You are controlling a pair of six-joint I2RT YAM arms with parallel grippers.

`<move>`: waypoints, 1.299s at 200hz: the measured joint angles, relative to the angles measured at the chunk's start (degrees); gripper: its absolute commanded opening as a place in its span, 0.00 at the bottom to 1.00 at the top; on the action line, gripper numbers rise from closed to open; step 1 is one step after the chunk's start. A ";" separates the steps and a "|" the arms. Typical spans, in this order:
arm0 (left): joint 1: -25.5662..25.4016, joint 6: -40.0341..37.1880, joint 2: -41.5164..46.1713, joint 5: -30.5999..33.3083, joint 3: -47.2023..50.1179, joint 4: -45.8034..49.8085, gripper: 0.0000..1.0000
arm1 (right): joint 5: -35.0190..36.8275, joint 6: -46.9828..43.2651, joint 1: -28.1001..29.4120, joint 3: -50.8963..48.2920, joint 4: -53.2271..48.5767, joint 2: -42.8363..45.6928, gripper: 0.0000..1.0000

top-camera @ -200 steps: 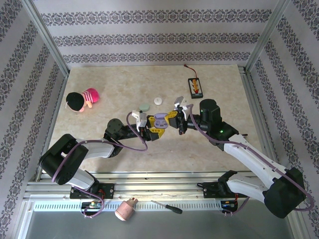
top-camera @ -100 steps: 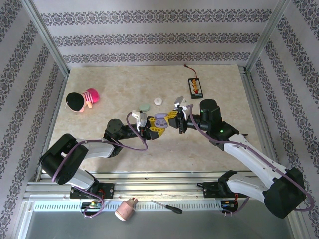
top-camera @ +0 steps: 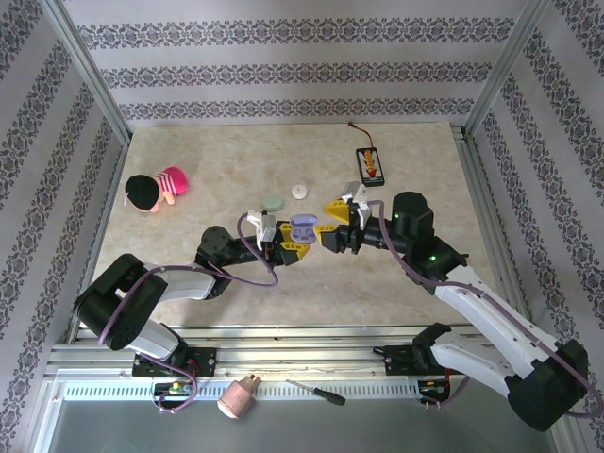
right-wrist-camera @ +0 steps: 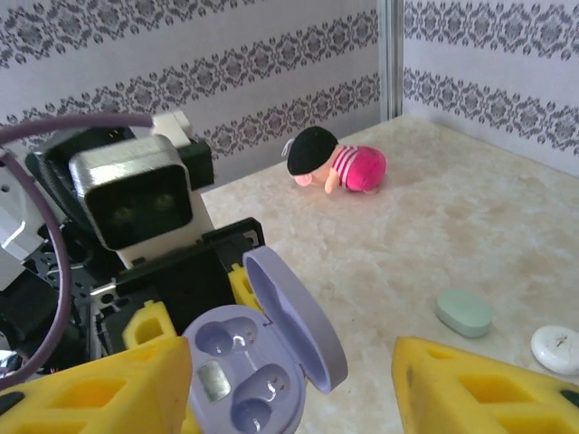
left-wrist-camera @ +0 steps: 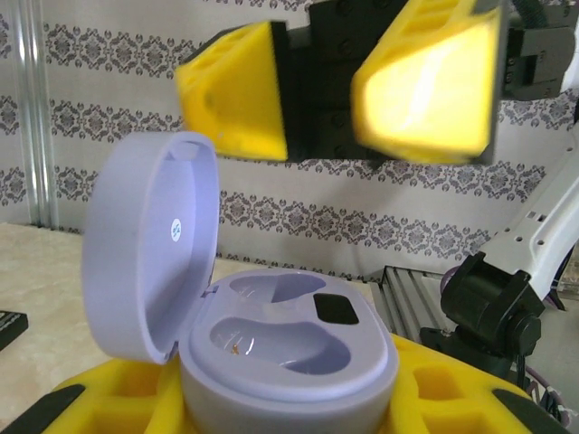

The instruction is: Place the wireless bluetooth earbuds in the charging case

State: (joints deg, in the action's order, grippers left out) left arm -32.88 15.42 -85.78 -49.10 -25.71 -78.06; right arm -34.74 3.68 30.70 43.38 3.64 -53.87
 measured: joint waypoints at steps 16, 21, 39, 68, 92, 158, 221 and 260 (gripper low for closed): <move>0.57 -0.17 0.00 0.11 0.42 -0.04 0.33 | 0.94 2.05 -1.44 -2.36 1.66 3.02 0.66; 0.72 -0.20 0.00 0.09 0.55 -0.02 0.33 | 1.18 2.54 -2.25 -3.23 2.29 4.00 0.66; 1.22 -0.37 0.00 0.11 0.85 -0.04 0.33 | 2.43 6.03 -6.40 -6.19 4.44 7.10 0.67; 1.62 -0.39 0.00 0.07 0.85 -0.04 0.33 | 5.55 11.80 -13.75 -8.70 5.42 8.24 0.72; 1.79 -0.39 0.00 0.07 0.85 -0.04 0.33 | 9.46 16.44 -17.92 -9.05 3.28 5.35 0.73; 1.88 -0.42 0.02 0.04 1.36 -0.04 0.33 | 24.06 22.71 -21.99 -9.16 -8.94 -12.13 0.70; 1.88 -0.42 0.94 0.02 1.62 -0.13 0.33 | 28.55 26.69 -23.45 -7.93 -11.69 -28.13 0.56; 1.88 -0.44 0.94 0.02 1.62 -0.22 0.33 | 29.20 27.65 -23.47 -6.29 -11.76 -31.08 0.52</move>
State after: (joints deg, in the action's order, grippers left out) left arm -31.00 14.98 -84.84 -49.08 -24.10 -78.28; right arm -5.54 31.33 7.22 37.08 -8.12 -84.95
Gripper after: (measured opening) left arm 0.360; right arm 0.531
